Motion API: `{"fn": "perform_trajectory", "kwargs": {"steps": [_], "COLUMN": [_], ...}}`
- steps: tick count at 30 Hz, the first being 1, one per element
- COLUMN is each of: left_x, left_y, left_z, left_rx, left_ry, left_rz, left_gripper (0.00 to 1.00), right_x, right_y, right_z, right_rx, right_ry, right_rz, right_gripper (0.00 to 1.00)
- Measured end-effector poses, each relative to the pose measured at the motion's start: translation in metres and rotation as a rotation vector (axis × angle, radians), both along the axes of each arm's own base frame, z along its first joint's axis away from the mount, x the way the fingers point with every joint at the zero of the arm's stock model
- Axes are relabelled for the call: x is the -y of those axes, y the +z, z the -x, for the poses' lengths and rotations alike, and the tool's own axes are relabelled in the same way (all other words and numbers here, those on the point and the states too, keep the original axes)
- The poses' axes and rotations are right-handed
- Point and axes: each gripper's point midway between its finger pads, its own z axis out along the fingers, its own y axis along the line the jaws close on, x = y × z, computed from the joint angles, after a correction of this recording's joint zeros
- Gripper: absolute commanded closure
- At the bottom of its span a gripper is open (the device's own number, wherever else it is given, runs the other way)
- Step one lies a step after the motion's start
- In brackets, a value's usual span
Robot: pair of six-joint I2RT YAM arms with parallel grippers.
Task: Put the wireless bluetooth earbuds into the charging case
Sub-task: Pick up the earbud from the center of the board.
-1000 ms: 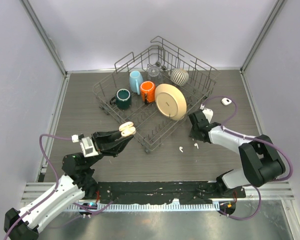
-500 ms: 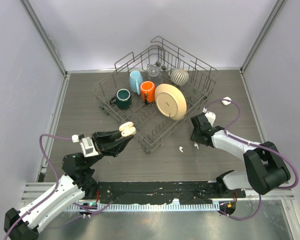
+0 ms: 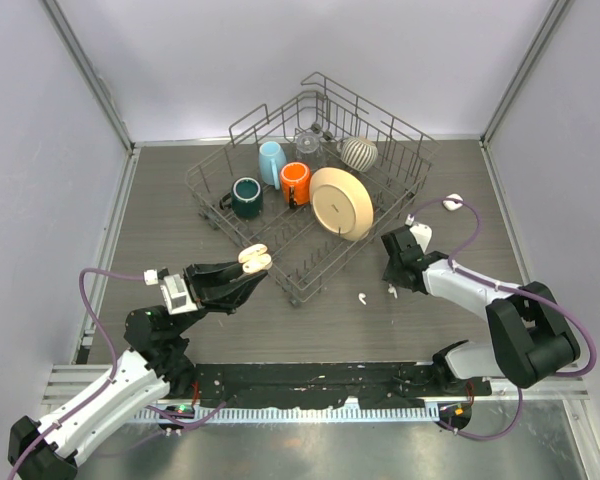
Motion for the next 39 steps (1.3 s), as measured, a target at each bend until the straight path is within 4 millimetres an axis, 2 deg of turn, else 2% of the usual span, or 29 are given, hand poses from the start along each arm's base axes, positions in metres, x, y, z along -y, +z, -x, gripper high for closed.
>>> {"fn": "perform_trajectory", "kwargs": {"steps": [5,12,17,26,35,39], "left_x": [0.0,0.0,0.0,-0.001,0.003,0.005], "left_y": [0.0,0.0,0.0,-0.001,-0.006,-0.008], "left_z": [0.0,0.0,-0.001,-0.002,-0.007,-0.01], "left_rx": [0.0,0.0,-0.004,-0.008,-0.031,-0.042], "left_ry": [0.0,0.0,0.003,0.008,0.013,0.011], "left_rz": [0.0,0.0,0.0,0.001,-0.008,-0.012], "left_gripper": [1.0,1.0,1.0,1.0,1.0,1.0], "right_x": [0.0,-0.001,-0.006,-0.01,-0.005,-0.009], "right_y": [0.0,0.001,0.014,0.083,0.163,0.206], "right_z": [0.0,0.001,0.002,-0.008,0.004,0.008], "right_rx": [-0.001,-0.002,0.025,0.261,0.513,0.632], "right_ry": [0.0,0.004,0.019,0.018,0.029,0.06], "right_rz": [-0.001,-0.008,-0.048,-0.151,-0.263,-0.327], "right_gripper": [0.81,0.99,0.99,0.99,0.99,0.99]}}
